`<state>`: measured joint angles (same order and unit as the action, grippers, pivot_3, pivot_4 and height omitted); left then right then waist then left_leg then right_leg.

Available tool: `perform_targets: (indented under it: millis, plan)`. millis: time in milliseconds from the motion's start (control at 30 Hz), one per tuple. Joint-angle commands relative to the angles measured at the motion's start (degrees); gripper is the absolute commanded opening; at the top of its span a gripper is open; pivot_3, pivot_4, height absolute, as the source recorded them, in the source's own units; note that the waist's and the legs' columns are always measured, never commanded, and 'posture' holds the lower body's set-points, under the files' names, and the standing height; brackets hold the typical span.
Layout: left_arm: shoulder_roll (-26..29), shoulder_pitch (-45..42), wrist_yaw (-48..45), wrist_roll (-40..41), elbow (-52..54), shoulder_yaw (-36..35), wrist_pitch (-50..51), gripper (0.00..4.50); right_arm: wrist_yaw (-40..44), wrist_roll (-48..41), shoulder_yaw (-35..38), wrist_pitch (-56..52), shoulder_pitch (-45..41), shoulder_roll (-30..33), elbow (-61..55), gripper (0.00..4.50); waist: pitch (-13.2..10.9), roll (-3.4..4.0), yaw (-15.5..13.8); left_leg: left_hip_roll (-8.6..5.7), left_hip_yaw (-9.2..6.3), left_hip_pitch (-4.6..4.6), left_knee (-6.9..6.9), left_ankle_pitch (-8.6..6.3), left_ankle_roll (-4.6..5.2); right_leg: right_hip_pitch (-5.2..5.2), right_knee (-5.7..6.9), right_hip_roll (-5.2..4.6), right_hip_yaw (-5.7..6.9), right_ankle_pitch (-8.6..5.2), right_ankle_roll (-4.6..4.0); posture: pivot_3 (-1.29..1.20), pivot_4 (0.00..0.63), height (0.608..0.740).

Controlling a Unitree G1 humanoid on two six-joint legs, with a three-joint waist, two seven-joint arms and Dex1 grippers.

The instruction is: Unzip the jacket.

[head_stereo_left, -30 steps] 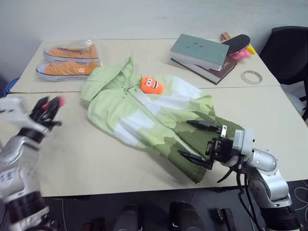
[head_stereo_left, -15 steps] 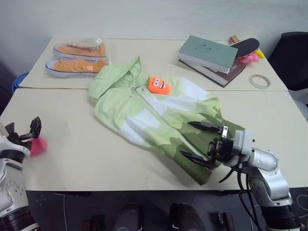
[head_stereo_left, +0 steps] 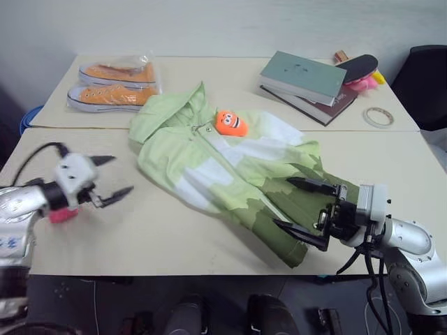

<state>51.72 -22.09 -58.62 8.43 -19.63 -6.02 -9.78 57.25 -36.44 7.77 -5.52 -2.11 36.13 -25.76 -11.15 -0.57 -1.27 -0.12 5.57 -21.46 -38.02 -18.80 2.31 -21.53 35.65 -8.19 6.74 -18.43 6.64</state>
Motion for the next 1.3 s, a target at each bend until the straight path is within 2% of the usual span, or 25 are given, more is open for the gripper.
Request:
perform_targets:
  millis: [33,267,367,433,533,633,733,767,900,1033,1167,1300]
  plan:
    - [-3.8,-11.3,-0.2,-7.8,-15.2,7.0,-9.7,4.48,-3.4,-2.0,0.9,-1.2,-1.4,-1.5,-3.2,4.50,0.0,-0.01,-0.1,0.00,0.02,-0.03,-0.02,0.04,0.06,-0.01,0.04,0.18,0.15,0.00,0.00,0.00,0.150,0.740]
    - [-11.3,-25.5,5.9,-16.1,-36.0,13.1,-19.5,4.48,-6.7,-0.9,0.6,-3.1,-1.8,-1.6,-5.1,4.50,0.1,-0.10,-0.1,-0.12,0.09,-0.14,-0.20,0.06,0.32,0.00,0.08,0.24,0.31,0.04,0.07,0.00,0.150,0.740]
    - [-13.2,-28.5,7.0,-16.3,-40.7,13.0,-19.5,3.85,-7.7,-0.9,0.8,-3.5,-0.7,-1.4,-6.3,4.50,0.1,-0.10,-0.3,-0.15,0.06,-0.14,-0.26,0.17,0.43,0.07,0.11,0.15,0.36,0.07,0.14,0.00,0.150,0.740]
    - [-14.7,-28.1,1.9,-13.1,-40.7,12.0,-16.4,3.21,-10.0,-2.4,1.7,-4.4,-0.1,-2.4,-7.0,4.50,0.1,-0.11,-0.3,-0.18,0.03,-0.14,-0.28,0.24,0.47,0.09,0.14,0.06,0.38,0.10,0.18,0.00,0.150,0.740]
    - [-15.4,-23.2,-7.6,-8.3,-33.1,11.7,-10.5,2.23,-13.8,-5.4,4.3,-6.3,0.6,-3.4,-8.0,4.50,0.1,-0.11,0.0,-0.19,0.01,-0.13,-0.27,0.27,0.48,0.08,0.19,-0.15,0.38,0.12,0.22,0.00,0.150,0.740]
    - [-12.1,-14.0,-15.0,-5.3,-18.3,13.4,0.5,1.24,-11.9,-5.5,6.7,-6.5,2.9,-1.3,-8.0,4.50,0.1,-0.08,0.2,-0.19,-0.01,-0.11,-0.24,0.20,0.44,0.07,0.18,-0.25,0.39,0.12,0.22,0.00,0.150,0.740]
    - [-8.5,-4.8,-18.4,0.8,-2.6,12.7,13.5,0.19,-11.6,-10.2,10.6,-8.8,5.4,-0.4,-8.0,4.50,0.1,0.01,0.8,-0.19,-0.06,-0.08,-0.18,0.03,0.47,0.09,0.17,-0.22,0.65,0.12,0.22,0.00,0.150,0.740]
    - [-7.4,-1.1,-18.8,3.5,3.8,12.3,17.7,0.05,-9.9,-11.0,11.5,-9.4,6.4,0.8,-7.8,4.50,0.1,0.01,1.0,-0.20,-0.06,-0.05,-0.18,-0.03,0.52,0.12,0.18,-0.20,0.72,0.12,0.22,0.00,0.150,0.740]
    - [-5.1,10.6,-16.3,10.6,24.7,11.3,29.7,0.05,-3.5,-11.1,12.8,-9.8,7.8,4.7,-5.6,4.50,0.1,0.13,1.8,-0.20,-0.04,0.01,-0.16,-0.13,0.63,0.39,-0.23,-0.35,0.59,0.11,0.22,0.00,0.150,0.740]
    - [-8.0,17.4,-8.6,16.7,39.5,9.7,39.3,0.05,0.1,-10.1,9.9,-10.8,4.6,6.6,-2.3,4.50,0.0,0.20,1.2,-0.07,-0.27,0.28,-0.19,-0.17,0.56,0.91,-0.71,-0.37,0.43,0.14,0.26,0.00,0.150,0.740]
    - [-12.3,21.0,-0.1,17.3,47.4,9.5,42.9,0.05,0.9,-9.3,6.8,-12.3,1.1,6.3,-1.1,4.50,-0.1,0.32,0.3,-0.07,-0.43,0.28,-0.23,-0.14,0.38,0.87,-0.74,-0.42,0.39,0.16,0.22,0.00,0.150,0.740]
    - [-12.9,24.2,3.5,16.3,49.0,8.0,41.9,0.05,2.0,-10.9,3.2,-16.7,-2.8,6.6,0.3,4.50,-0.1,0.40,0.1,-0.03,-0.41,0.26,-0.15,-0.13,0.30,0.81,-0.77,-0.35,0.44,0.12,0.16,0.00,0.150,0.740]
